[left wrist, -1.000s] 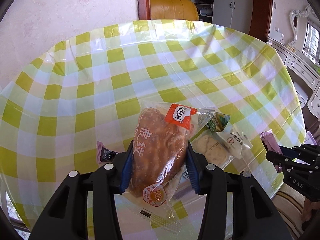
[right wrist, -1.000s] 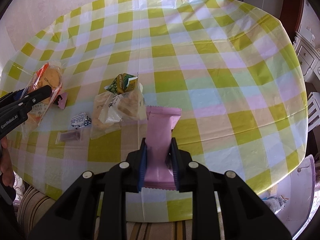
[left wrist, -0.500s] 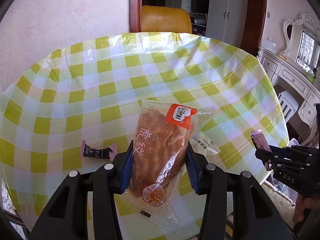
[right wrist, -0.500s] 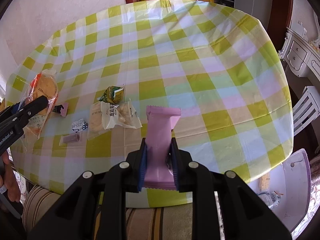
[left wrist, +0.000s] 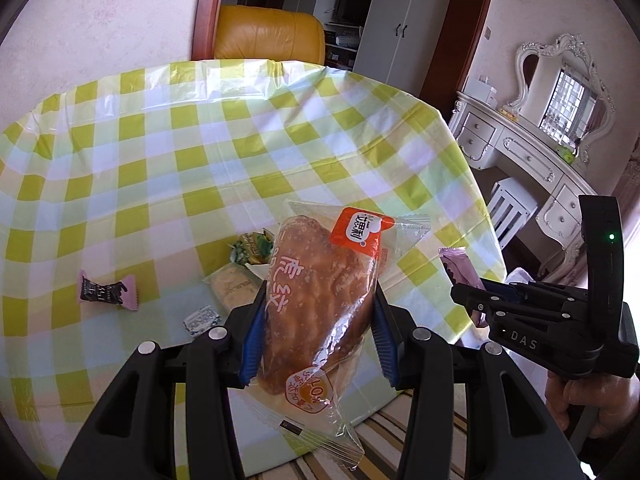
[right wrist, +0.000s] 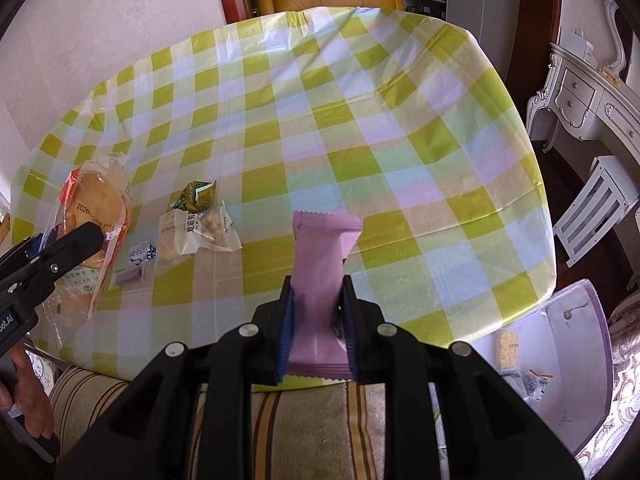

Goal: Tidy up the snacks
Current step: 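Carry both items over the white box and release them inside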

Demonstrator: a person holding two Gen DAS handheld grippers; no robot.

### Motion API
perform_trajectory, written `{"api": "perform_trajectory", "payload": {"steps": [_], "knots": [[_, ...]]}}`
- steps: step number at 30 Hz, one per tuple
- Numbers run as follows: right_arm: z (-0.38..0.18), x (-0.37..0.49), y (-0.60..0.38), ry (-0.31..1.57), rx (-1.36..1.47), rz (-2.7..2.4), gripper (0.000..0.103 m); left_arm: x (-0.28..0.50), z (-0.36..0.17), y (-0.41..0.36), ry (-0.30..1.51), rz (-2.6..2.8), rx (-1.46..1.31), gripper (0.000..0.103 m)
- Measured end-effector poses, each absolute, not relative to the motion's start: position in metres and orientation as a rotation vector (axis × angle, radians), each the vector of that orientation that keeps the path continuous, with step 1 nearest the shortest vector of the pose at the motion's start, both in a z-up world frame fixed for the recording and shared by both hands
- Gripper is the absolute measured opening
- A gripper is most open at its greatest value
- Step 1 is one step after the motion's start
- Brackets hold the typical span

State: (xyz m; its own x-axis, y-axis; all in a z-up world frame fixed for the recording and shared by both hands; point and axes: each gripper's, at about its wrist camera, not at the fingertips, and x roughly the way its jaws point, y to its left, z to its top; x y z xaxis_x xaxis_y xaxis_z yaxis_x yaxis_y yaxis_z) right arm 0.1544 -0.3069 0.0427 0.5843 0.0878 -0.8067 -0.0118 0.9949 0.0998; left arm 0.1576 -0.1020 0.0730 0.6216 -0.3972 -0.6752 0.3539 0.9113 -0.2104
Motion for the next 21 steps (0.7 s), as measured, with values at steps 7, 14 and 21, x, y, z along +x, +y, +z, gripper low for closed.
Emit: {"api": "perform_trajectory", "payload": {"steps": [7,14,21], "knots": [[0.038,0.143,-0.336,0.95,0.112,0.024,0.022,0.155,0.065,-0.125,0.827,-0.508,-0.074,0.045],[0.029,0.129,-0.386,0.965,0.144,-0.059,0.022,0.15,0.056,-0.168,0.876,-0.566,-0.032,0.045],[0.014,0.109,-0.437,0.988,0.165,-0.166,0.022,0.14,0.044,-0.231,0.941,-0.674,0.012,0.046]]}}
